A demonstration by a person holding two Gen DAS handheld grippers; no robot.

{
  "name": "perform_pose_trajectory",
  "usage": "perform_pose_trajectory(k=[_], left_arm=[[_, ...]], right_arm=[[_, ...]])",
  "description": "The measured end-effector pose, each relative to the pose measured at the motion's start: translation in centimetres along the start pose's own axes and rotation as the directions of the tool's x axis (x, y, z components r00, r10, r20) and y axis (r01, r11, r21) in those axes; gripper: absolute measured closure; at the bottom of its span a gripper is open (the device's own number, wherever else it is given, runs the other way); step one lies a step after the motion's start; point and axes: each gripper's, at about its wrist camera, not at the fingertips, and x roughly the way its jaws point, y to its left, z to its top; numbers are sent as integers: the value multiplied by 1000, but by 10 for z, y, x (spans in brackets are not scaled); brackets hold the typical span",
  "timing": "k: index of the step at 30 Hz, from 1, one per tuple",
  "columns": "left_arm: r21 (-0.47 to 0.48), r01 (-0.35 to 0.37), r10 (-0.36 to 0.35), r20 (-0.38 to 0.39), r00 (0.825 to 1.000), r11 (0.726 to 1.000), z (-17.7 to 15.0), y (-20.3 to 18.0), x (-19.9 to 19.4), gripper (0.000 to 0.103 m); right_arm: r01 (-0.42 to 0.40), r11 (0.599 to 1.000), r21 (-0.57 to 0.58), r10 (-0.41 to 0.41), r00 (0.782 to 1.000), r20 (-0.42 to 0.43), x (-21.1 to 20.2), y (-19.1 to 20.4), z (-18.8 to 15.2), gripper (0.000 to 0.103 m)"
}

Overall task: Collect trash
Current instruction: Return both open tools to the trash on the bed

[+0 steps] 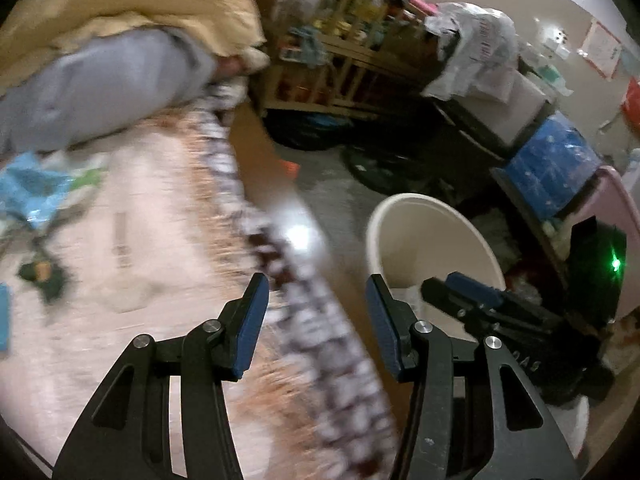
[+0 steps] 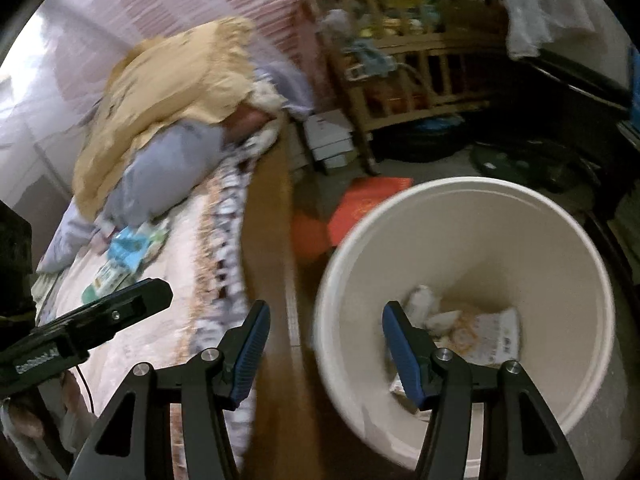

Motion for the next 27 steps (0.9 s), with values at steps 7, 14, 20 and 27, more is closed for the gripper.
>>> perform_pose_trajectory(k=[7,14,20,27], left_arm=[[-59,-116,117,24,993,992,-21,66,-39,54],[-100,-235,240,49,969,967,-39,129,-80,54],[-179,-314,326,41,944,932,-54,182,-106,54],[-254,-373,384,-7,923,893,-67,238,-116,54]], right_arm=[[-53,995,-82,50,998,-45,19,51,-4,47],[-118,977,-179,102,990,-92,34,106,-11,47],[-207,936,-285,167,973,-157,59,165,-20,47],[-289,882,-372,216,950,-225,99,228,-20,41]])
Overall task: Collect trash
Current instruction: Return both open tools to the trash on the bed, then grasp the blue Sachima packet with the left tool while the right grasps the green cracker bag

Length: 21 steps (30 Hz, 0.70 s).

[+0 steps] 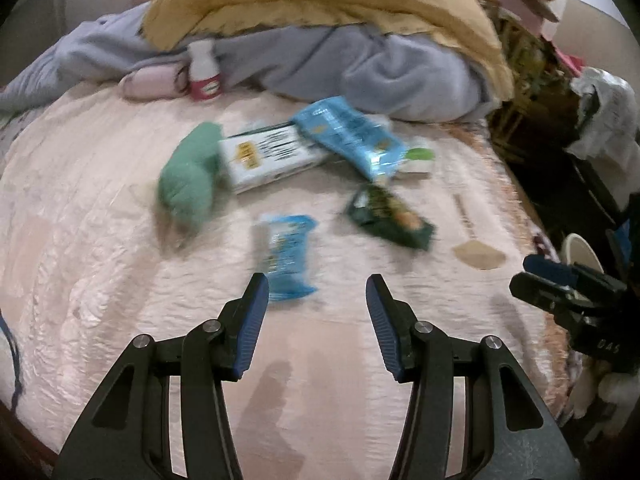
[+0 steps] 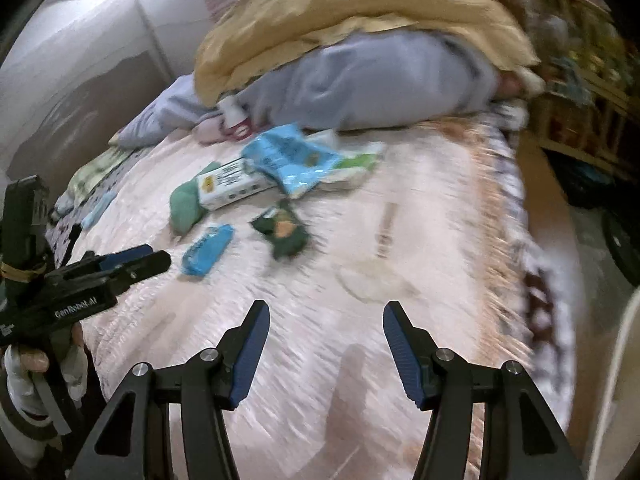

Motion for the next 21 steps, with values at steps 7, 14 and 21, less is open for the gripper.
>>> perform_pose_trajectory(k=[7,14,21], left_arm=[[-24,10,-11,-46,999,1000,8,19,32,53],[-39,19,-22,-72,997,999,20,27,68,54],[-69,60,-65,-72,995,996,17,29,71,79]], right_arm=[[-29,996,-79,26,999,-40,53,29,37,37],[8,986,-167,-24,995,-96,109,39,59,42],[38,981,-189,-61,991,-120,123,41,53,73]])
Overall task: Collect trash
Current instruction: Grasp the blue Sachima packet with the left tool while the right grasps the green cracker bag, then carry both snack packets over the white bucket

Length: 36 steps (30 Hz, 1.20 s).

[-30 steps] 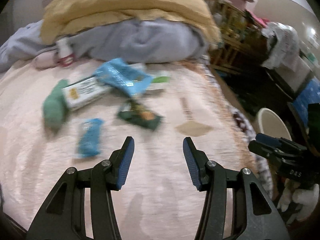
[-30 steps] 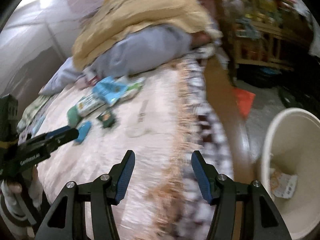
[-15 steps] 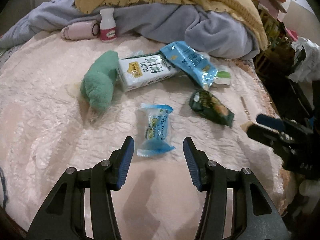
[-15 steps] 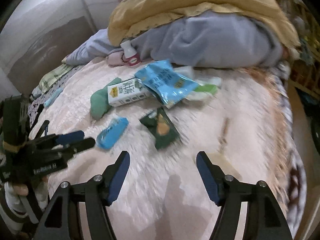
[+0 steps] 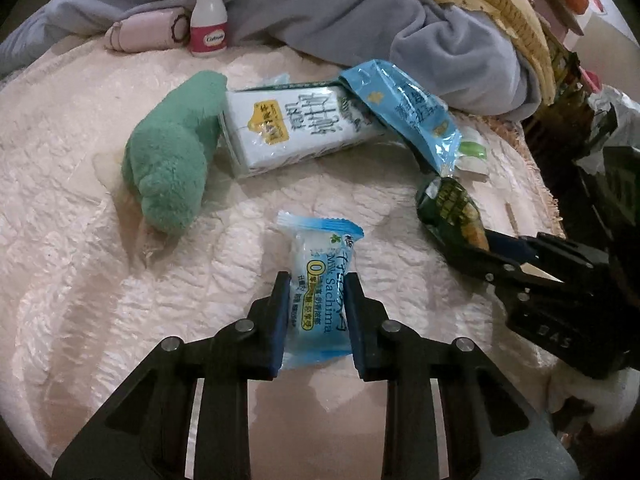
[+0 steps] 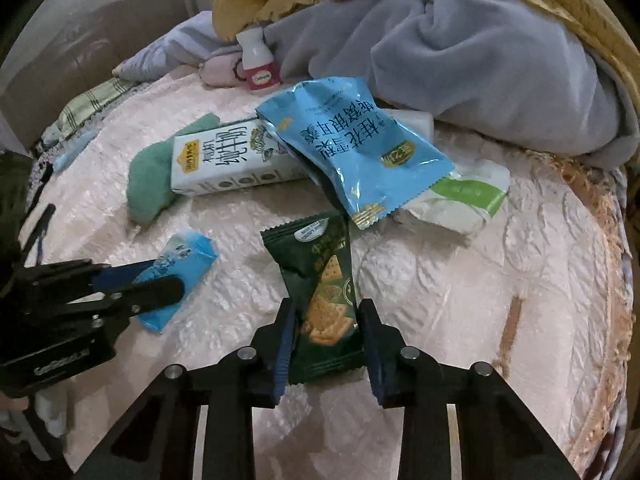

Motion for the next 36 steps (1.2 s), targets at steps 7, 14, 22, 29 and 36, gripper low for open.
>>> perform_pose_trajectory(k=[7,14,22,29,36], left_arm=[[22,29,-30,53,998,999,-10,-22,-30,80],[70,31,-37,88,995,997,-26,-48,-53,80],[126,16,-33,130,991,992,-39,-82,-71,80],[172,9,-36,155,987,985,-45,-107,-80,80],[208,5,-42,174,984,978,-48,-127,-86,80]], right_arm=[[-65,995,77,60,996,66,-44,-10,-29,73],[-93,989,112,79,990,116,-81,-7,-60,73],[-84,985,148,55,980,190,-126,-12,-80,73],[-72,983,171,34,976,217,-151,-20,-96,73],[-55,979,198,7,973,232,-163,-29,-107,73]])
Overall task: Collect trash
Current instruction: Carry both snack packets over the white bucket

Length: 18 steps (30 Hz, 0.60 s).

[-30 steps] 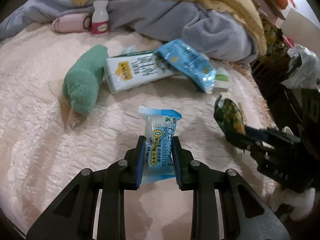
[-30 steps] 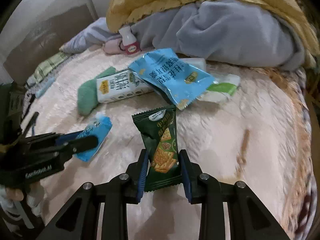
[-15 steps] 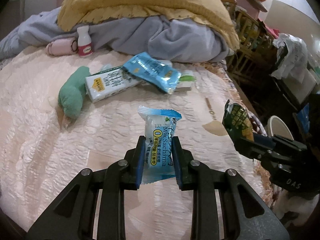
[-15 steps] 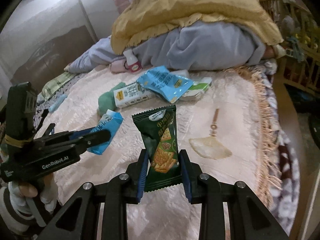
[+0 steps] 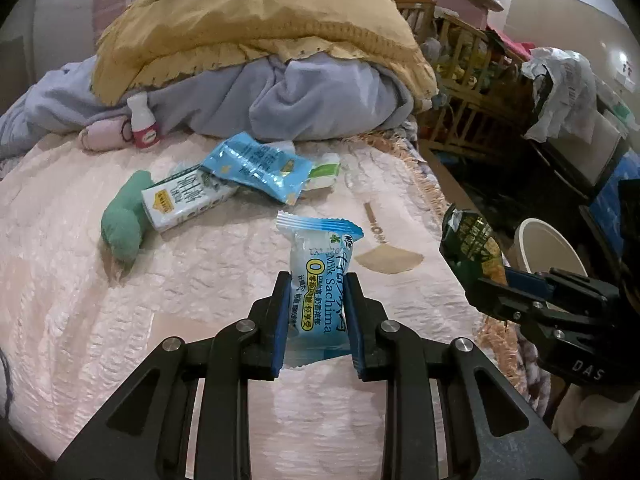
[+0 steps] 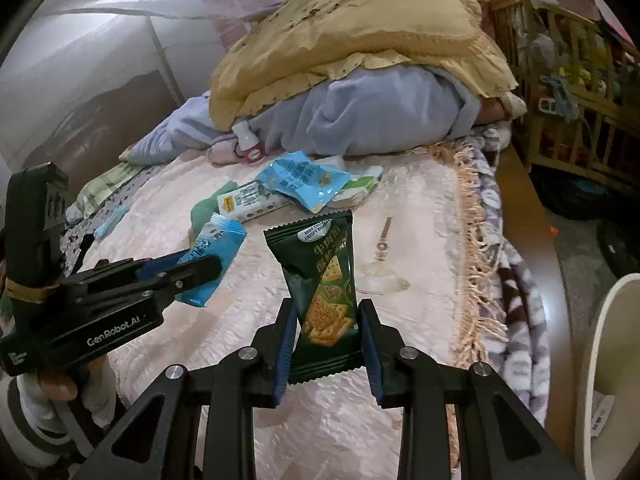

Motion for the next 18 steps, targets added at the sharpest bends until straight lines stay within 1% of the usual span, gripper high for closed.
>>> perform_pose_trajectory(k=[14,18], left_arm=[[30,37,-37,-3,999,999,4,-30,2,80],[41,53,-53,0,999,998,6,-42,3,80]], right_arm=[[13,999,43,-15,999,48,-26,-19,-2,73],[28,998,53,-31,998,58,-34,-27,-3,73]])
